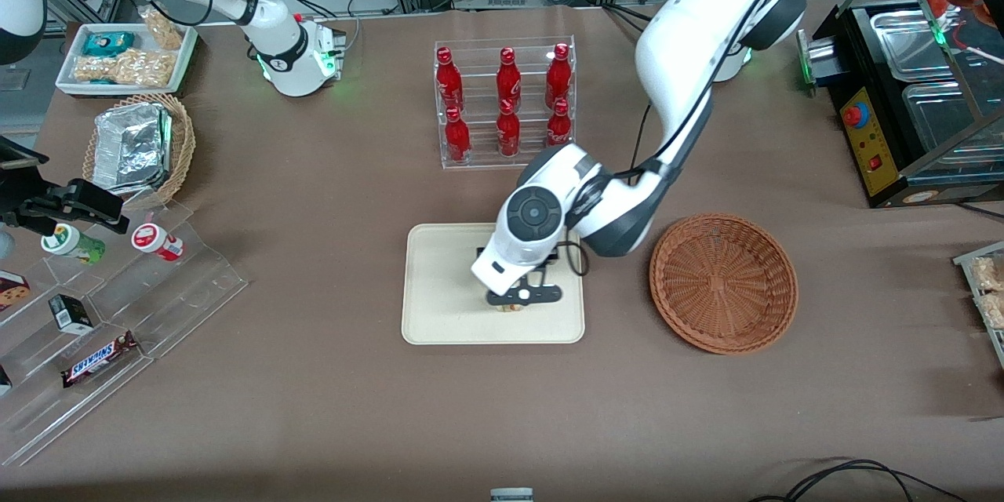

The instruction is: Place sandwich from basket to tray

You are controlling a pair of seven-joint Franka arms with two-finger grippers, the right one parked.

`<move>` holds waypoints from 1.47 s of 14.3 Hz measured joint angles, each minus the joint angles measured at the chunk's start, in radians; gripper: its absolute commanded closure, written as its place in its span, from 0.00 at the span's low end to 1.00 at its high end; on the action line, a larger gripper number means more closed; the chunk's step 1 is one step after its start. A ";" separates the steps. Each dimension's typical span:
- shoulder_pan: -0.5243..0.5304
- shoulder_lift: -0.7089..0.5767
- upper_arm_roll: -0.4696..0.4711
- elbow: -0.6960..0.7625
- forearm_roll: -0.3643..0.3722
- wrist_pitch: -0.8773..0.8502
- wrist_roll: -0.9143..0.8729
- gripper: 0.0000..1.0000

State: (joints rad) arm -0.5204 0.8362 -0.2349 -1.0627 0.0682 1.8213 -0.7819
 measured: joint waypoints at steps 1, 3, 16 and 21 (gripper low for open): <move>0.004 -0.046 0.019 0.006 0.000 -0.069 0.005 0.00; 0.042 -0.158 0.039 0.012 -0.011 -0.211 0.060 0.00; 0.579 -0.594 0.055 -0.184 -0.063 -0.687 0.607 0.00; 0.597 -0.782 0.055 -0.424 -0.059 -0.582 0.675 0.00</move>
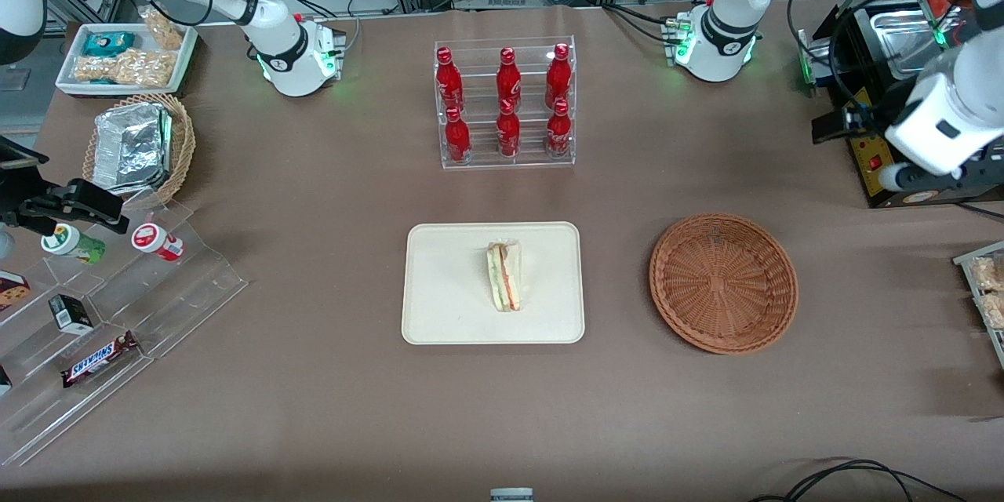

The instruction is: Place sandwich from basket to tray

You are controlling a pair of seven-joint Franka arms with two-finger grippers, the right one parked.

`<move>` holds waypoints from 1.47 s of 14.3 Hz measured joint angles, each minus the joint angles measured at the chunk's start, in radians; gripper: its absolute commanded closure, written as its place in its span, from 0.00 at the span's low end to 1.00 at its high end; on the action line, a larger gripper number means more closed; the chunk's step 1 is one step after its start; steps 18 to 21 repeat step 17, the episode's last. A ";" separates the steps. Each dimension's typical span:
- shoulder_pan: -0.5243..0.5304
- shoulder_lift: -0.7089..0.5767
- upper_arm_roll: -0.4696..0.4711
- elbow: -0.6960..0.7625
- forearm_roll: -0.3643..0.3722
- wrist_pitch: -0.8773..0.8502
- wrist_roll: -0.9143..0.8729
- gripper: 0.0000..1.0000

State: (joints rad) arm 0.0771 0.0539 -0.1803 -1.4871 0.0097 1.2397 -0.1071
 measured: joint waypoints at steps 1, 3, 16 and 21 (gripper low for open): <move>0.000 -0.022 0.000 -0.017 0.000 0.004 0.035 0.00; 0.001 -0.053 0.000 -0.030 0.001 0.010 0.080 0.00; 0.001 -0.070 -0.009 -0.018 0.019 0.034 0.098 0.00; 0.001 -0.071 -0.009 -0.015 0.019 0.034 0.098 0.00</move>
